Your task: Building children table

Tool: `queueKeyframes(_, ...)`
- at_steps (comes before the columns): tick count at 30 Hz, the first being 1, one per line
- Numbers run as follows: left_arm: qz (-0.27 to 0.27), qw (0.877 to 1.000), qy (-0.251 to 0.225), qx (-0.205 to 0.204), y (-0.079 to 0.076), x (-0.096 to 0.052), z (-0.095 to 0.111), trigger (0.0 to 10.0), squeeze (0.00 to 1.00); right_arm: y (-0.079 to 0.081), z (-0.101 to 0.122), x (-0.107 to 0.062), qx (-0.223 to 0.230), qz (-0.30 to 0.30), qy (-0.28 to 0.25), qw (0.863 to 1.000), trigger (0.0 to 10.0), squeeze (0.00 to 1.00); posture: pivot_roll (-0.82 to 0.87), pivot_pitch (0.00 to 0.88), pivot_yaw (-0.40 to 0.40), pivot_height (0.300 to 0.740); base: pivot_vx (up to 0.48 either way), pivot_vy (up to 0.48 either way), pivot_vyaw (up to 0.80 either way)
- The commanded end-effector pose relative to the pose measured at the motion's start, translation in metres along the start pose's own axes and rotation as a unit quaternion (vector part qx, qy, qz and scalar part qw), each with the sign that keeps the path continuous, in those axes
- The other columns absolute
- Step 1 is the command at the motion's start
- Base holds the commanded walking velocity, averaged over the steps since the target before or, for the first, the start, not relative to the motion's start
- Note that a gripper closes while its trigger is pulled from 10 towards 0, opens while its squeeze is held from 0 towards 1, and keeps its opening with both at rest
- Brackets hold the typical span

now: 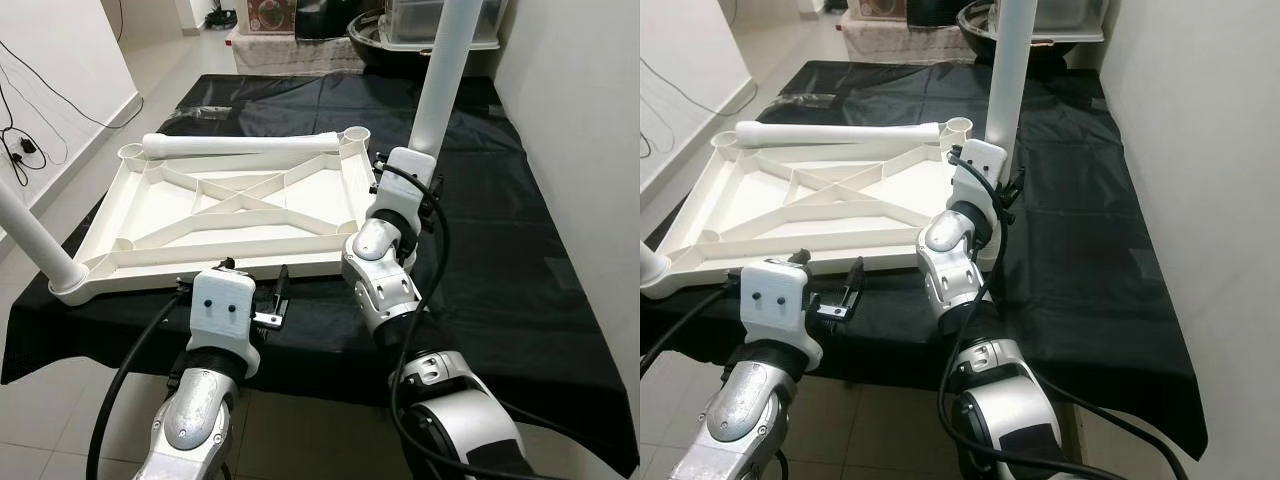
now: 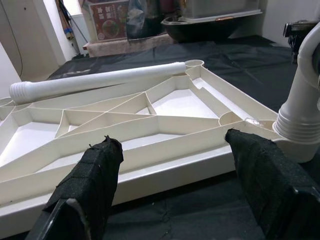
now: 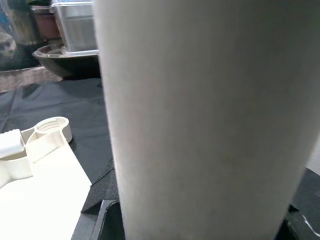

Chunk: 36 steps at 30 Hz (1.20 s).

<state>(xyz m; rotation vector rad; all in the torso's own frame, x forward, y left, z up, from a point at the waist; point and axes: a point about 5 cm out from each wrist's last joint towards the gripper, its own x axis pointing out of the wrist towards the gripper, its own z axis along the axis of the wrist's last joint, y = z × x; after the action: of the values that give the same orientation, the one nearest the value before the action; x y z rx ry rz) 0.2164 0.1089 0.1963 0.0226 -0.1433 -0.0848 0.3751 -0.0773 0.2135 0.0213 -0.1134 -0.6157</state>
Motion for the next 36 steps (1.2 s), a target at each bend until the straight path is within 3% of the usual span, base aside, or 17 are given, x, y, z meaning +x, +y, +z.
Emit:
queueKeyframes(1, -0.002, 1.0, 0.004, 0.006, 0.0, -0.001, -0.003, 10.0, 0.0, 0.008, -0.049, -0.027, -0.038, 0.019, 0.117, 0.992, 10.0, 0.0, 0.06, 0.146, 0.021, 0.74, 0.0, 0.0, 0.0)
queueKeyframes(14, -0.002, 1.0, 0.006, 0.007, -0.001, -0.002, -0.003, 10.0, 0.0, 0.013, -0.041, -0.021, -0.031, 0.044, 0.113, 0.992, 10.0, 0.0, 0.05, 0.148, 0.02, 0.74, 0.0, 0.0, 0.0)
queueKeyframes(18, -0.001, 1.0, 0.005, 0.008, 0.0, -0.001, -0.002, 10.0, 0.0, 0.018, -0.024, -0.018, -0.017, 0.056, 0.079, 0.995, 10.0, 0.0, 0.06, 0.149, 0.019, 0.74, 0.0, 0.0, 0.0)
queueKeyframes(32, -0.001, 1.0, 0.005, 0.007, 0.0, 0.0, -0.003, 10.0, 0.0, 0.023, -0.002, -0.014, 0.004, 0.069, 0.055, 0.996, 10.0, 0.0, 0.06, 0.149, 0.019, 0.74, 0.0, 0.0, 0.0)
queueKeyframes(36, 0.0, 1.0, 0.006, 0.008, 0.0, 0.0, -0.003, 10.0, 0.0, 0.021, -0.009, -0.014, 0.001, 0.066, 0.069, 0.995, 10.0, 0.0, 0.05, 0.147, 0.02, 0.74, 0.0, 0.0, 0.0)
